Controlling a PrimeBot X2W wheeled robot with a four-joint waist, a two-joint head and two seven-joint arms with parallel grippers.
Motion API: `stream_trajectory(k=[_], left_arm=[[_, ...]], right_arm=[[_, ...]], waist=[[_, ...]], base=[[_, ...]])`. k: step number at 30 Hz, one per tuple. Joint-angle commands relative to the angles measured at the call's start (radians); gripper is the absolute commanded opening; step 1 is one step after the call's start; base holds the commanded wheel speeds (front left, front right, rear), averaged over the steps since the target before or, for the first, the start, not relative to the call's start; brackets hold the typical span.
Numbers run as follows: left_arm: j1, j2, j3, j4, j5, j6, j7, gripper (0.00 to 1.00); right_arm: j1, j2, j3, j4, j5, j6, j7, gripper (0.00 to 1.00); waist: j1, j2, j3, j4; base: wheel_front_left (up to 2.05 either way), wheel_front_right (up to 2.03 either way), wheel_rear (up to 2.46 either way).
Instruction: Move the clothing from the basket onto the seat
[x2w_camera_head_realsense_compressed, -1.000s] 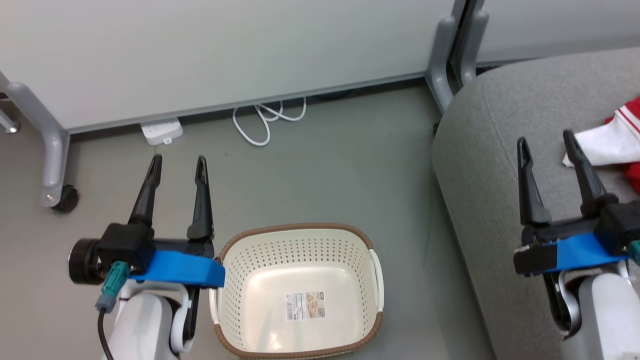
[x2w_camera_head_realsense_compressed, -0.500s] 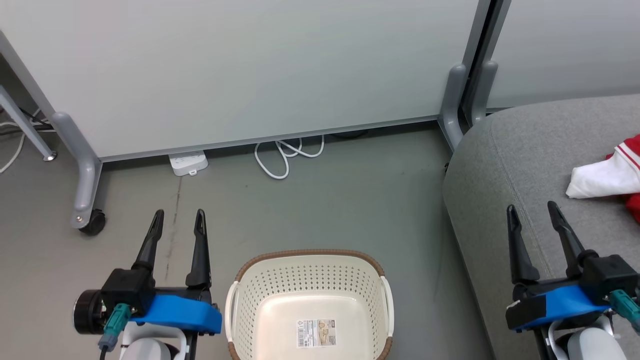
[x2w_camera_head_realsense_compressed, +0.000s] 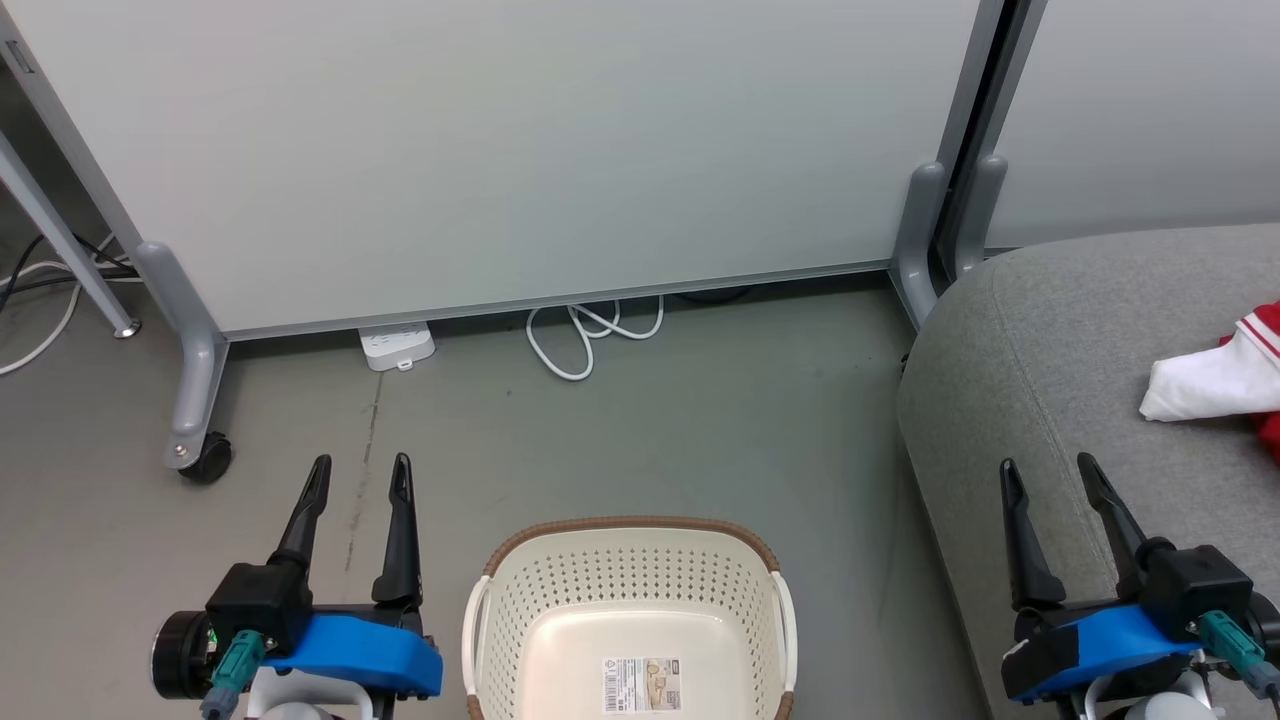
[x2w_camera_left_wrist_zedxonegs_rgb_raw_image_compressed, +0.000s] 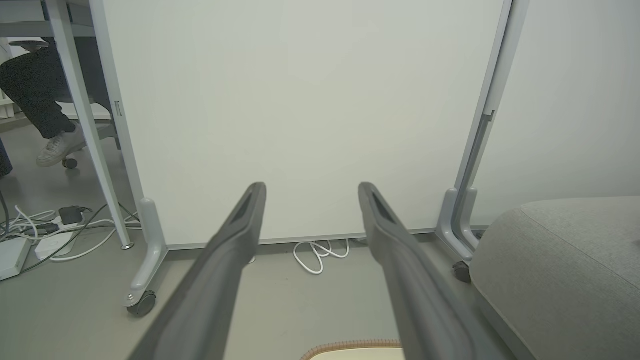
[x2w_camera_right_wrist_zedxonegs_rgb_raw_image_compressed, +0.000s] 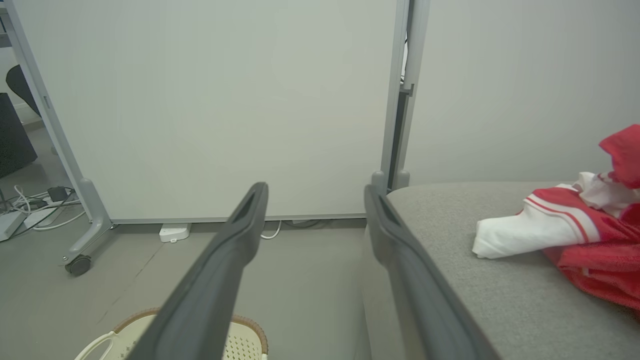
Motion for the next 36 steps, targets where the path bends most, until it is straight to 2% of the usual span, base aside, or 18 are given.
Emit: stream_trajectory(k=[1, 20, 21, 26, 36], left_arm=[[0.006, -0.002, 0.005, 0.004, 0.003, -0.005, -0.002, 1.0], [-0.002, -0.003, -0.011, 0.025, 0.0, 0.005, -0.002, 1.0], [0.004, -0.001, -0.007, 0.027, -0.004, 0.001, 0.0, 0.0], [0.039, -0.002, -0.004, 0.071, -0.014, 0.001, 0.009, 0.0], [0.027, -0.002, 0.021, 0.06, -0.211, -0.002, 0.061, 0.0]], right_arm=[[0.016, 0.002, 0.001, 0.005, 0.006, 0.0, -0.001, 1.0], [0.001, 0.003, 0.027, 0.032, 0.021, 0.0, -0.001, 1.0], [0.005, 0.001, 0.026, 0.031, 0.017, 0.0, 0.0, 0.0], [0.021, 0.005, 0.024, 0.078, 0.023, 0.0, 0.006, 0.0], [0.011, 0.004, 0.013, 0.069, 0.233, 0.0, 0.061, 0.0]], waist=[[0.0001, -0.0001, -0.002, 0.002], [0.0001, -0.0001, -0.01, 0.015], [0.0001, -0.0001, -0.01, 0.015], [0.0001, -0.0001, -0.01, 0.015], [0.0001, -0.0001, -0.009, 0.009]], base=[[0.0, 0.0, 0.0], [0.0, 0.0, 0.0], [0.0, 0.0, 0.0], [0.0, 0.0, 0.0], [0.0, 0.0, 0.0]])
